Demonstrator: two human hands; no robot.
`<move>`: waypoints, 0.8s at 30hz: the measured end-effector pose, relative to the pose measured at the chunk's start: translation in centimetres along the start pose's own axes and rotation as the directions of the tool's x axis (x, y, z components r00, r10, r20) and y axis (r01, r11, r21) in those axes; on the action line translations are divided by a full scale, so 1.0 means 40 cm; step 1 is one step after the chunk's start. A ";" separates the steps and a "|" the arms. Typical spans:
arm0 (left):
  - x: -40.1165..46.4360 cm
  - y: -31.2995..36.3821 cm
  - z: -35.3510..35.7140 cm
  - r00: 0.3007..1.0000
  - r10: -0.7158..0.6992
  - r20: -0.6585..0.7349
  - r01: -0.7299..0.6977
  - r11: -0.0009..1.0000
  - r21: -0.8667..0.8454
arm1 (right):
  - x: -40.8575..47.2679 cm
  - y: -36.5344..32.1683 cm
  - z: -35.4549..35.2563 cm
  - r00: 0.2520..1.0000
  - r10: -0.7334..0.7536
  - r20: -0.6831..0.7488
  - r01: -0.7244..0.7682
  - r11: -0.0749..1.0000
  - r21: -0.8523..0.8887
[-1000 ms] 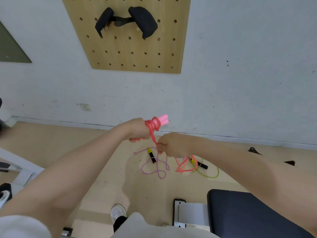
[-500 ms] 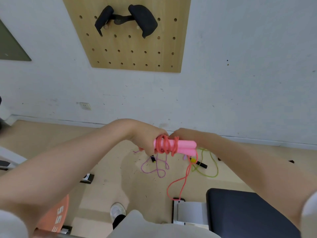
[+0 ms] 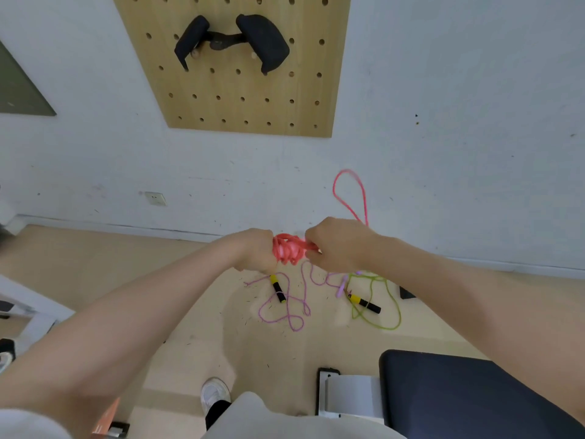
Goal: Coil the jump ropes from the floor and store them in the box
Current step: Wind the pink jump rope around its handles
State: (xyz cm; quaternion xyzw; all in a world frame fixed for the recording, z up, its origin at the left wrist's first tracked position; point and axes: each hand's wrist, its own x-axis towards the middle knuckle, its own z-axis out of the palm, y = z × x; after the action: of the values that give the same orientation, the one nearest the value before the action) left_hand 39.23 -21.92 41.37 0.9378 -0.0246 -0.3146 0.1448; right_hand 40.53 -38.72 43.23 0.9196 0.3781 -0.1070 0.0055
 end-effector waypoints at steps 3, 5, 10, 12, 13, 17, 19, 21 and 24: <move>0.024 -0.018 0.004 0.993 -0.114 0.035 0.118 0.911 -0.395 | -0.007 -0.017 0.012 1.000 -0.012 0.005 0.011 0.977 0.212; 0.024 -0.027 0.000 0.990 -0.136 0.033 0.129 0.802 -0.584 | -0.013 -0.010 0.017 0.998 0.026 0.052 -0.044 0.919 0.391; -0.025 -0.029 -0.033 0.974 0.220 0.046 -0.109 0.643 -0.758 | -0.033 0.009 0.067 0.968 0.028 0.248 -0.206 0.654 0.728; -0.052 -0.011 -0.040 0.941 0.321 0.110 -0.172 0.731 -0.661 | -0.031 0.014 0.073 0.963 0.014 0.268 -0.197 0.715 0.670; -0.064 0.001 -0.044 0.927 0.347 0.144 -0.193 0.768 -0.611 | -0.031 0.017 0.072 0.960 0.011 0.281 -0.197 0.741 0.643; -0.103 0.041 -0.067 0.885 0.414 0.212 -0.287 0.845 -0.450 | -0.040 0.041 0.067 0.929 0.042 0.368 -0.255 0.794 0.552; -0.117 0.067 -0.071 0.858 0.433 0.275 -0.333 0.878 -0.343 | -0.037 0.044 0.059 0.905 0.113 0.410 -0.285 0.876 0.389; -0.120 0.097 -0.053 0.862 0.354 0.362 -0.357 0.932 -0.062 | -0.018 0.037 0.041 0.924 0.094 0.371 -0.206 0.939 0.275; -0.108 0.141 -0.003 0.935 0.143 0.323 -0.297 0.815 0.498 | 0.013 0.028 0.016 0.977 0.144 0.159 -0.149 0.989 0.020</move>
State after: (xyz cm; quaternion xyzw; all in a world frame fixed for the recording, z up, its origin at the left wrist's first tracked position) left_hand 36.09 -26.68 45.58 0.8789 -0.2406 -0.4011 -0.0935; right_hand 41.55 -39.22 42.42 0.9336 0.3058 -0.1845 0.0285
